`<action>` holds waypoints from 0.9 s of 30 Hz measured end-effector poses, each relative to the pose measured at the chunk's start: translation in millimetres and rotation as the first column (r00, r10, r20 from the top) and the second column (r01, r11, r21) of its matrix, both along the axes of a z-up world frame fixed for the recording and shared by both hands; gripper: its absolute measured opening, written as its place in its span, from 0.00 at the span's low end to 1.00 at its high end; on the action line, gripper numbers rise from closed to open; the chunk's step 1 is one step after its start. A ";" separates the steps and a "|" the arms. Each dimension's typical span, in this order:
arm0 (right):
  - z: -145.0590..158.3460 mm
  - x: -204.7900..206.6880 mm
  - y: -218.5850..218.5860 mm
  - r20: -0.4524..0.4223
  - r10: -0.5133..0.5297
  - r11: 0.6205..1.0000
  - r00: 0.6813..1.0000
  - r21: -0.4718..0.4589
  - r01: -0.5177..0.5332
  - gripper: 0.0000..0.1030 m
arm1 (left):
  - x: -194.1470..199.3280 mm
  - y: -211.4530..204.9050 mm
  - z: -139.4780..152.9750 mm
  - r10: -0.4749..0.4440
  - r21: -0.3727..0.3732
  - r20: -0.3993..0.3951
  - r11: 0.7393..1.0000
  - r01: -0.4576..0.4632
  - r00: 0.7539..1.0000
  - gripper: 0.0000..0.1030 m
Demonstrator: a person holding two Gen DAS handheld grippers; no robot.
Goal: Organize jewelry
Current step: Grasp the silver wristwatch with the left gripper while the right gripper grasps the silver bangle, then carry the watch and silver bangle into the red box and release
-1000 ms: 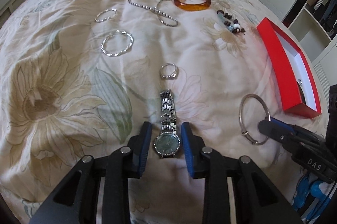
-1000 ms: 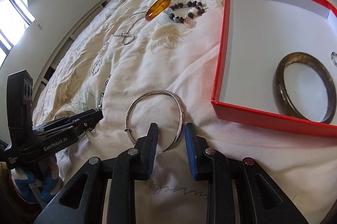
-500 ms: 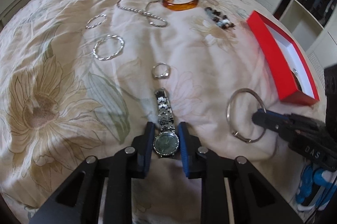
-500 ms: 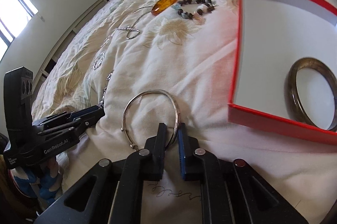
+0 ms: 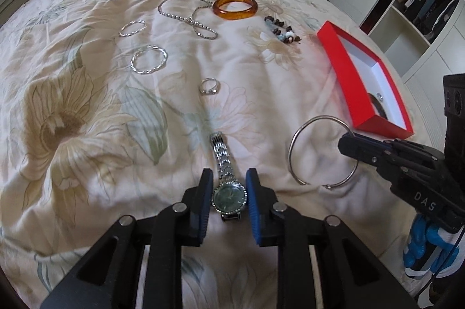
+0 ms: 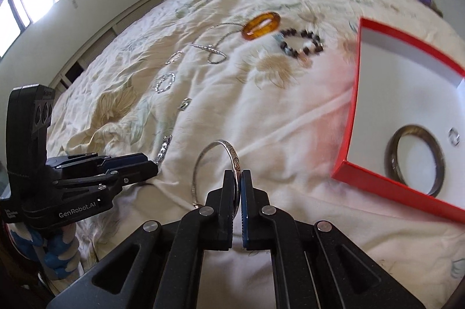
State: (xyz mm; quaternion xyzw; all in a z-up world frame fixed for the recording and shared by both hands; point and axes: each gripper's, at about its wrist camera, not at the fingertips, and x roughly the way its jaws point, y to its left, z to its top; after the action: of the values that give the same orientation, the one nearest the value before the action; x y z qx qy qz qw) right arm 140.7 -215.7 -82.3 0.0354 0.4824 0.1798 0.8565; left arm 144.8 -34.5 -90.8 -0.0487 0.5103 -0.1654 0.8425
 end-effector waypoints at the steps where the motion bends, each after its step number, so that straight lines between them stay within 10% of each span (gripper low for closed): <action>1: 3.2 -1.7 1.6 0.006 0.005 1.000 1.000 -0.008 -0.005 0.04 | -2.0 0.3 2.7 0.004 -0.003 0.004 1.000 -0.004 1.000 0.21; 27: 105.4 -97.2 -22.3 0.180 -0.049 0.997 0.982 -0.046 0.059 0.04 | -66.8 -19.2 102.1 -0.008 -0.044 0.171 0.999 0.016 0.985 0.21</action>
State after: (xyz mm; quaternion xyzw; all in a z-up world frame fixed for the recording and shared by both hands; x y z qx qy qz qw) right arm 43.4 -237.9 23.1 0.0106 0.4071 0.1467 0.9015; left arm 78.0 -53.7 11.4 -0.0502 0.4326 -0.1856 0.8809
